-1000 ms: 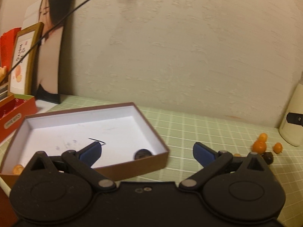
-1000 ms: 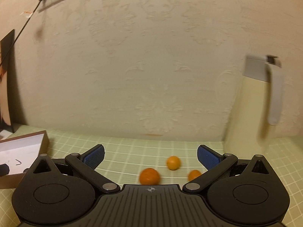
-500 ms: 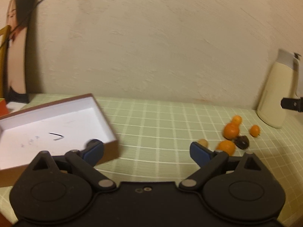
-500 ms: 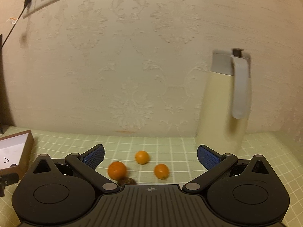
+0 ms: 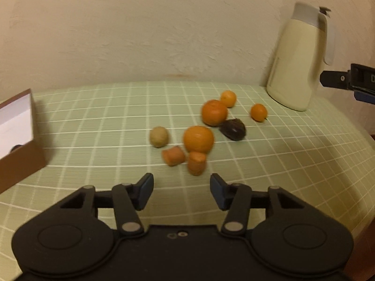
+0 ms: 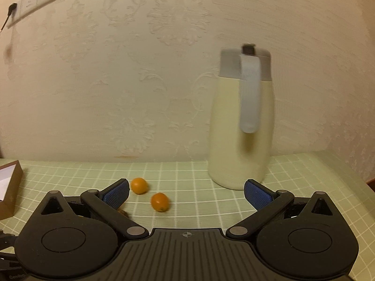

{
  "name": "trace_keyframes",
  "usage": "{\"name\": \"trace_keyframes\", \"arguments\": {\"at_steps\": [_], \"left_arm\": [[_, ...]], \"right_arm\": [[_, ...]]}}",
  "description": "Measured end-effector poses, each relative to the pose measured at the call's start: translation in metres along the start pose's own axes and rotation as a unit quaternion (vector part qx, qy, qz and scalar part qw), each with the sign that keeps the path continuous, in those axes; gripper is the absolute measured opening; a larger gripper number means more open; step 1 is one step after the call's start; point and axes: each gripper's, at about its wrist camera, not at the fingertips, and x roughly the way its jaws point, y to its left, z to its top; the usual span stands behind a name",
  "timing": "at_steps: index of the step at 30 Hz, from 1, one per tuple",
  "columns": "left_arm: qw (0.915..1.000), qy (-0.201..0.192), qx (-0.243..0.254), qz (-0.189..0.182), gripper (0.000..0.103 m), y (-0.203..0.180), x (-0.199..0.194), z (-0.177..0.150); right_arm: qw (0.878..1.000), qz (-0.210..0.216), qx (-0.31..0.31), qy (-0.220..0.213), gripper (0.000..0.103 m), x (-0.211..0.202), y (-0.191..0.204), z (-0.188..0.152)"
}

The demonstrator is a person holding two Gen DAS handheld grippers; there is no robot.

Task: Organize fruits
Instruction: 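Move both open grippers back from the box to the fruit pile, then grasp the orange cylindrical chunk with the left gripper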

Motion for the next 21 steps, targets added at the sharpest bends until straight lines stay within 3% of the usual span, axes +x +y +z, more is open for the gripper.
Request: {"name": "trace_keyframes", "arguments": {"at_steps": [5, 19, 21], "left_arm": [[1.0, 0.007, 0.005, 0.001, 0.033, -0.011, 0.011, 0.002], [0.9996, 0.006, 0.021, 0.02, 0.023, -0.027, 0.033, 0.006], [0.9995, 0.003, 0.024, 0.022, 0.013, -0.027, 0.034, 0.006]], "right_arm": [[1.0, -0.011, 0.011, 0.001, 0.103, -0.001, -0.018, -0.001], [0.999, -0.029, 0.02, 0.011, 0.103, -0.001, -0.047, -0.006], [0.999, -0.029, 0.023, 0.011, 0.103, -0.001, -0.048, -0.006]]}}
